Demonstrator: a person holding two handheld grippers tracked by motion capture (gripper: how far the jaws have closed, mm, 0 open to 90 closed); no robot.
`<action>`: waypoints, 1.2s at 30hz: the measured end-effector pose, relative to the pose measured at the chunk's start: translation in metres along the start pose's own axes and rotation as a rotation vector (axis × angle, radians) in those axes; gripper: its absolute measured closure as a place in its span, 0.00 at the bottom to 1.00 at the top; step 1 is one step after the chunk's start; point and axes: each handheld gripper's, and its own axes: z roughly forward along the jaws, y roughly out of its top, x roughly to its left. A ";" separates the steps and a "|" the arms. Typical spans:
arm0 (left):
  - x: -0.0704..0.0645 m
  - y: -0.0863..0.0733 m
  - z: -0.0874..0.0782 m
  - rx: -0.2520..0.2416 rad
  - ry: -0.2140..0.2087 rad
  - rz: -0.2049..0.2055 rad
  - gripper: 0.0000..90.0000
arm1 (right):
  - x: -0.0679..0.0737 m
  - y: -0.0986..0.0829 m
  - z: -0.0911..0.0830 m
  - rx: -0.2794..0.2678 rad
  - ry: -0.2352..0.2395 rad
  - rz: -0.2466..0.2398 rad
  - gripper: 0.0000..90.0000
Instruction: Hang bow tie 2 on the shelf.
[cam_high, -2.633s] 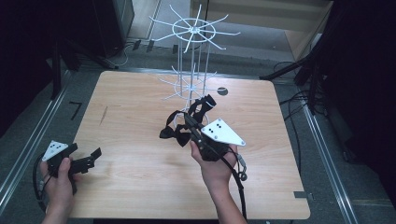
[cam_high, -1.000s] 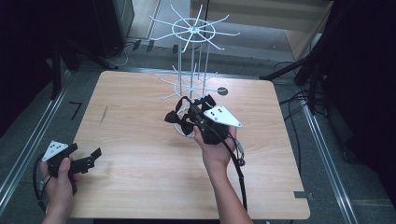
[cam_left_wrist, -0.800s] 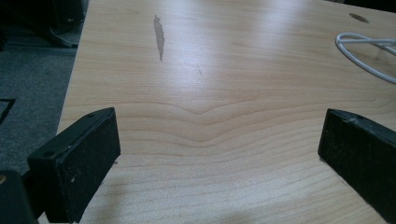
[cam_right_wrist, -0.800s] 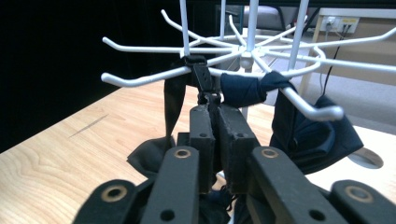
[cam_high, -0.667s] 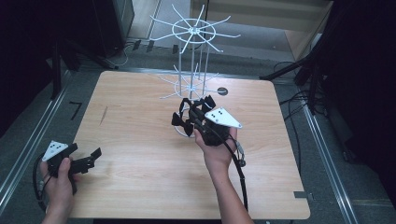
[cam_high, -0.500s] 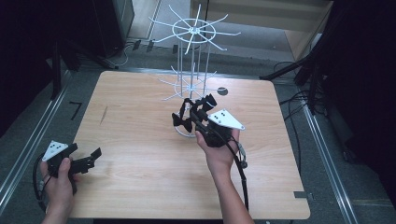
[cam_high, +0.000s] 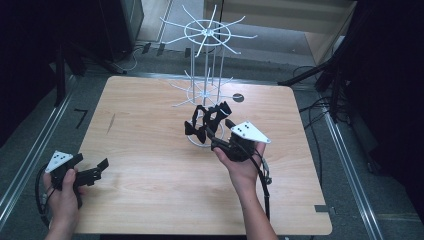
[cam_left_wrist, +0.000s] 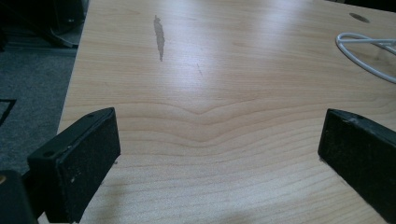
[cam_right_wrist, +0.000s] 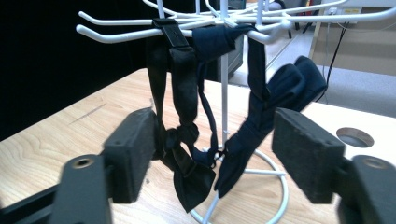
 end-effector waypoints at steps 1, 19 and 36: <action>0.000 0.000 0.000 0.000 0.000 0.000 0.00 | -0.002 -0.001 -0.001 -0.002 0.004 0.003 0.28; 0.000 0.000 0.000 -0.001 0.001 -0.001 0.00 | -0.026 -0.012 -0.020 0.035 -0.020 0.016 0.00; 0.000 0.000 0.000 -0.001 0.001 -0.001 0.00 | -0.051 -0.029 -0.038 0.046 -0.061 0.031 0.00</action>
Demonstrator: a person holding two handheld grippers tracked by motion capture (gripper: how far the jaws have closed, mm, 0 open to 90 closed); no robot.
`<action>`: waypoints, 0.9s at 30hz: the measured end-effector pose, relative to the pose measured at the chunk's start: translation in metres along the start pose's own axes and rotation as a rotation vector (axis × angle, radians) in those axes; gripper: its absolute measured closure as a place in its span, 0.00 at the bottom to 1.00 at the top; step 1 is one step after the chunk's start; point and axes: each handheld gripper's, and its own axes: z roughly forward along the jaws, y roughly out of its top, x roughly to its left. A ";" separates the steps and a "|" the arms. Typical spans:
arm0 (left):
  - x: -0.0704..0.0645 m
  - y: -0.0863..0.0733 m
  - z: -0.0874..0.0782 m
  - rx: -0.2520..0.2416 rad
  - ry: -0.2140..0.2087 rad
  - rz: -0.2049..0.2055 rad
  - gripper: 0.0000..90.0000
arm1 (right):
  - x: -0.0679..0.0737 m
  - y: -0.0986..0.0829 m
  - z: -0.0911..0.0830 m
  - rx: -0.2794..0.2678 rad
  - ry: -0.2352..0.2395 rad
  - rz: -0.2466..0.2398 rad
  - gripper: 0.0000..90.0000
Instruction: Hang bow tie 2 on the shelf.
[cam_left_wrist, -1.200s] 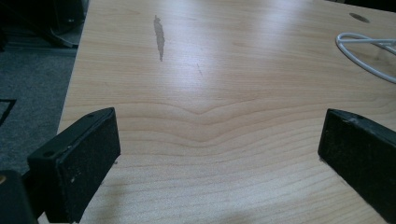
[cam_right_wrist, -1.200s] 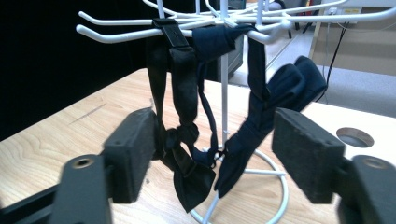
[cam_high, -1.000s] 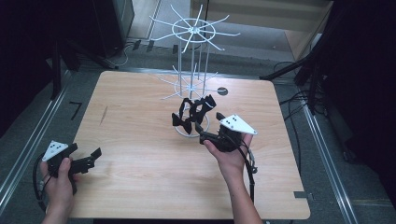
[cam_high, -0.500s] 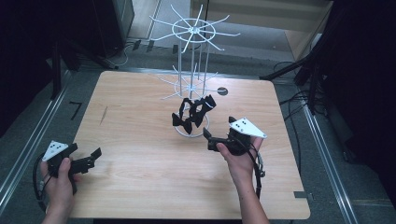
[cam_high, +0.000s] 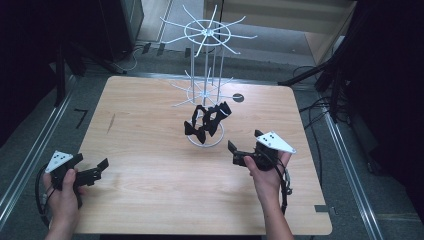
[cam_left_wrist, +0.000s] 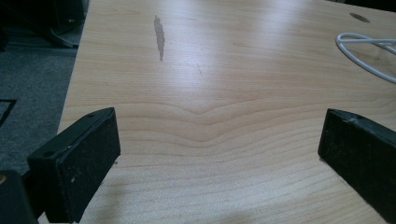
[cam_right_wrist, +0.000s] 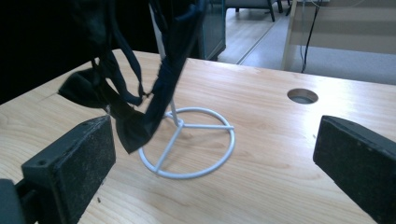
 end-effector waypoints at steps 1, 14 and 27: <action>0.000 0.000 0.000 0.000 -0.001 -0.001 0.00 | -0.002 -0.002 -0.001 0.002 -0.004 0.002 0.00; 0.000 0.000 0.000 0.000 0.000 0.000 0.00 | -0.029 -0.021 -0.019 0.017 -0.041 0.025 0.00; 0.000 0.000 0.000 0.000 0.001 0.000 0.00 | -0.055 -0.042 -0.040 0.044 -0.096 0.049 0.00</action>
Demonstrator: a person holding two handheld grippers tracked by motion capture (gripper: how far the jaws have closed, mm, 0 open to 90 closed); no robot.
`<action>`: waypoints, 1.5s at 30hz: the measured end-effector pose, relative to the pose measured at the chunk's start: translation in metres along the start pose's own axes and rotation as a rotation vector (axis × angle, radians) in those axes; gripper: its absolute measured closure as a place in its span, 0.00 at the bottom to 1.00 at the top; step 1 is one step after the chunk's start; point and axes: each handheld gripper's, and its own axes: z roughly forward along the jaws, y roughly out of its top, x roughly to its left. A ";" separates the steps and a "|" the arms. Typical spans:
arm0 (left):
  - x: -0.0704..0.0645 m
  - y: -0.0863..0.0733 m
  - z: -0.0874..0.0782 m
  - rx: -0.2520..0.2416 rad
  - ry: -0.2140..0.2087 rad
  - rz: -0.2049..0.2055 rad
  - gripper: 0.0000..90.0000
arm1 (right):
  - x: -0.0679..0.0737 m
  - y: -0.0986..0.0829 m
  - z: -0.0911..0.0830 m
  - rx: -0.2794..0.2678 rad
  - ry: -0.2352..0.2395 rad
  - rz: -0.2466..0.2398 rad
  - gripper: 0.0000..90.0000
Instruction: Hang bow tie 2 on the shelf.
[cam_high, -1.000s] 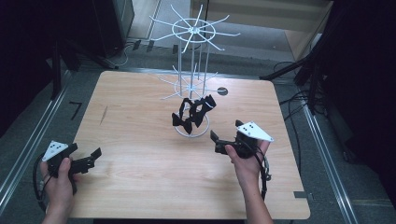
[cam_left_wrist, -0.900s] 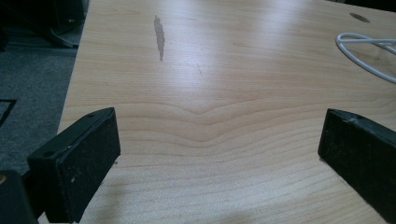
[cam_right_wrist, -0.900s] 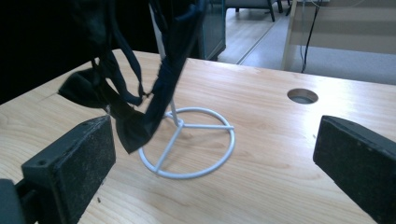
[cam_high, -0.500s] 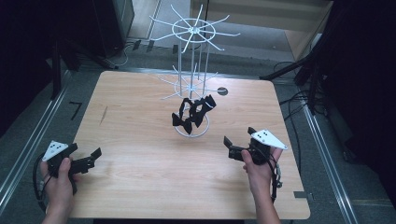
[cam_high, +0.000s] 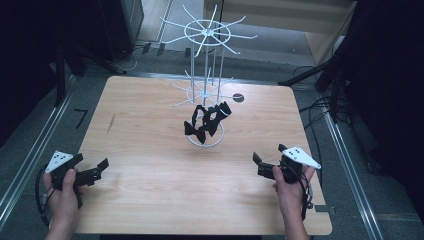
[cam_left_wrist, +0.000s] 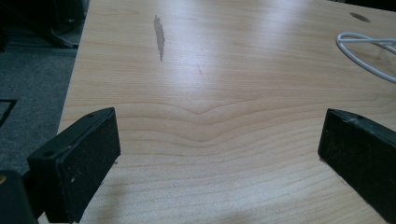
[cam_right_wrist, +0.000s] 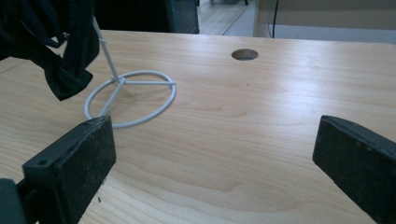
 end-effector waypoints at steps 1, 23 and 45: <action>0.000 0.000 0.000 0.000 0.000 0.000 0.00 | -0.002 -0.002 -0.001 0.002 -0.004 -0.001 0.00; 0.000 0.000 0.000 0.002 0.000 0.003 0.00 | -0.047 -0.029 -0.035 0.012 -0.064 0.049 0.00; -0.001 0.000 0.000 0.001 0.000 0.003 0.00 | -0.102 -0.061 -0.077 0.009 -0.174 0.130 0.01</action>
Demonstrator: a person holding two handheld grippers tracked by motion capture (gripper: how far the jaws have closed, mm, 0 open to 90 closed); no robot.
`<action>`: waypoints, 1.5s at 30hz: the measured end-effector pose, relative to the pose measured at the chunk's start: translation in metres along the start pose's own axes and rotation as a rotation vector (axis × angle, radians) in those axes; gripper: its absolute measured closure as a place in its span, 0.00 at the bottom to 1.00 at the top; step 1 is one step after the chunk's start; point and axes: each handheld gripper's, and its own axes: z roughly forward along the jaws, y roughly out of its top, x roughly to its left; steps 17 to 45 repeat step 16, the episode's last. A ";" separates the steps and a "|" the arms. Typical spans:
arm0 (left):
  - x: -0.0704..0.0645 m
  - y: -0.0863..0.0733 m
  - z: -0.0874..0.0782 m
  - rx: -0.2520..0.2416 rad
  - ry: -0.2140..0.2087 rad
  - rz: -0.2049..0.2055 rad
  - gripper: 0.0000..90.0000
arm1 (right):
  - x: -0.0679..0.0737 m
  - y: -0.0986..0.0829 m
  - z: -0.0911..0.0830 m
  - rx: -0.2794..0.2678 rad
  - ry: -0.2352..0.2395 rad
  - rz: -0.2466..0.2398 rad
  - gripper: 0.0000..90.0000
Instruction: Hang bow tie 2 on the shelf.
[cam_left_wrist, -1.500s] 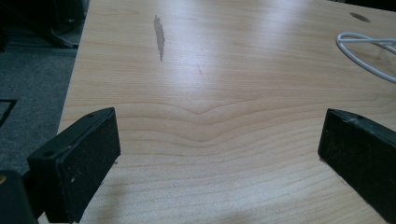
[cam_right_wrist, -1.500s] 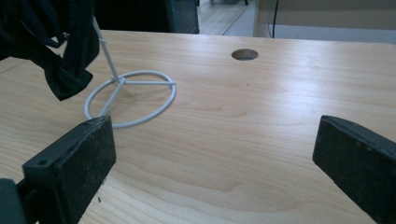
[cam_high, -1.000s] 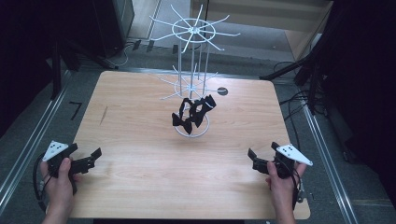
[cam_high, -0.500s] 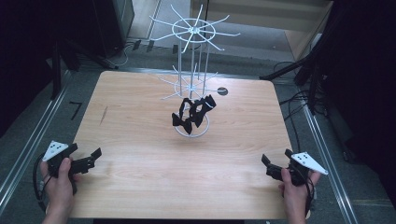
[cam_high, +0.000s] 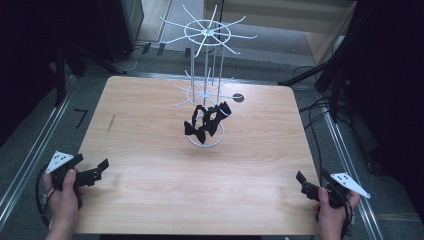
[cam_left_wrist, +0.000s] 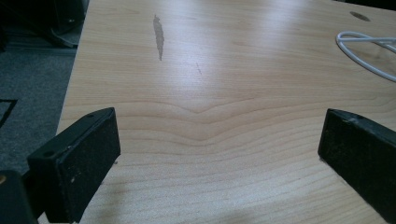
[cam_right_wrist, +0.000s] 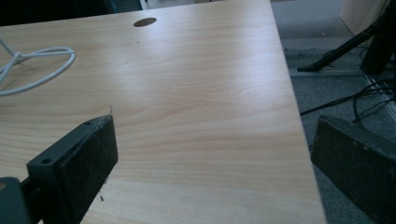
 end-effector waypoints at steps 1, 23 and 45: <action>0.000 0.000 0.000 0.002 -0.001 0.000 0.00 | -0.002 -0.001 -0.002 0.002 -0.005 0.005 0.01; -0.001 0.000 0.001 0.007 0.004 0.005 0.00 | -0.014 -0.007 -0.021 -0.023 -0.012 0.078 0.06; -0.001 0.000 0.001 0.007 0.004 0.005 0.00 | -0.014 -0.007 -0.021 -0.023 -0.012 0.078 0.06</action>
